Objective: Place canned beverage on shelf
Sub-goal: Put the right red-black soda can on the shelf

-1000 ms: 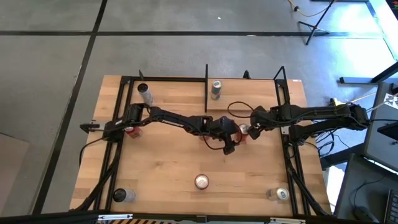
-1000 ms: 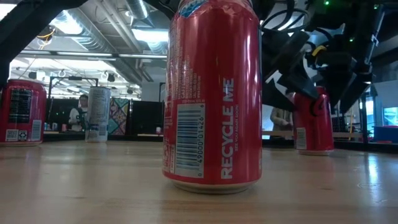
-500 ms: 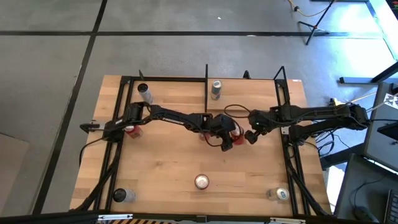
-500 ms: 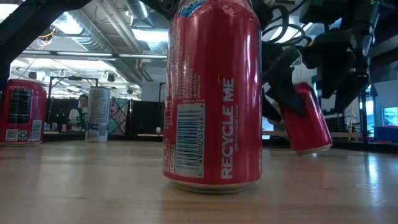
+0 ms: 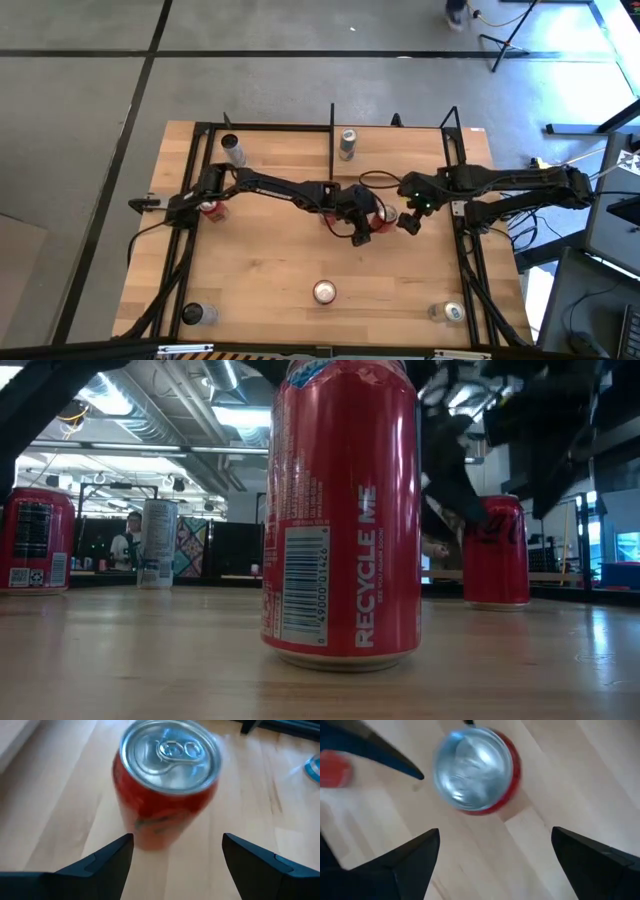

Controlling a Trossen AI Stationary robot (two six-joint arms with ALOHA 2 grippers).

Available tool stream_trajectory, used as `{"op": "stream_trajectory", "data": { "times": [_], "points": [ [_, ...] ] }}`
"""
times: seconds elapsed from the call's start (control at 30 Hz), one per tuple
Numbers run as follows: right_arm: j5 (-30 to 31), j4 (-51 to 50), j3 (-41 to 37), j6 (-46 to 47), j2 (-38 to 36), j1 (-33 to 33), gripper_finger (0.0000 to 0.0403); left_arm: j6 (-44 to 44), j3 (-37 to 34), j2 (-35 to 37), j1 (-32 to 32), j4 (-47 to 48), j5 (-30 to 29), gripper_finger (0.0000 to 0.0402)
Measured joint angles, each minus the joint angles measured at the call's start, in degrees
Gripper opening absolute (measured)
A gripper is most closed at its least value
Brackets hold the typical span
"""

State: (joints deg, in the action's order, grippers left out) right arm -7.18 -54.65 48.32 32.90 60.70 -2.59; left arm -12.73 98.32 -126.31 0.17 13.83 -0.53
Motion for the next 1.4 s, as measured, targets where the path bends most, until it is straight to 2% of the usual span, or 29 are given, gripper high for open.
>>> {"op": "stream_trajectory", "data": {
  "times": [0.27,0.43,0.63,0.77,0.93,1.1,1.2,1.4],
  "points": [
    [-1.82,1.00,2.73,-4.72,-0.29,-0.07,0.0374,1.53,0.01,8.79,-0.56,5.27,-0.83,0.0293],
    [1.00,2.32,2.73,-4.98,-1.59,-0.07,0.0374,2.84,0.07,14.61,-0.86,9.88,-1.45,0.0293],
    [2.85,6.40,2.69,-9.11,-7.33,-0.04,0.0374,5.33,-0.53,20.66,-2.30,16.88,-4.33,0.0293],
    [7.54,9.68,2.69,-12.00,-10.39,-0.02,0.0374,4.44,-6.27,24.45,-2.63,14.07,-4.26,0.0293],
    [6.86,13.68,2.66,-14.08,-11.14,0.33,0.0374,-1.04,-19.13,31.62,-2.87,4.82,-1.22,0.0293],
    [9.15,13.69,2.62,-16.77,-9.07,2.82,0.0374,-8.48,-29.11,38.32,-2.92,-1.89,1.44,0.0293],
    [9.75,17.21,0.68,-17.57,-8.03,5.35,0.0374,-11.28,-31.79,40.59,-2.94,-1.93,1.52,0.0293],
    [15.08,27.72,-9.78,-14.76,-7.95,8.98,0.0374,-14.57,-33.35,42.48,-3.63,-1.85,1.64,0.0293]
  ]
}}
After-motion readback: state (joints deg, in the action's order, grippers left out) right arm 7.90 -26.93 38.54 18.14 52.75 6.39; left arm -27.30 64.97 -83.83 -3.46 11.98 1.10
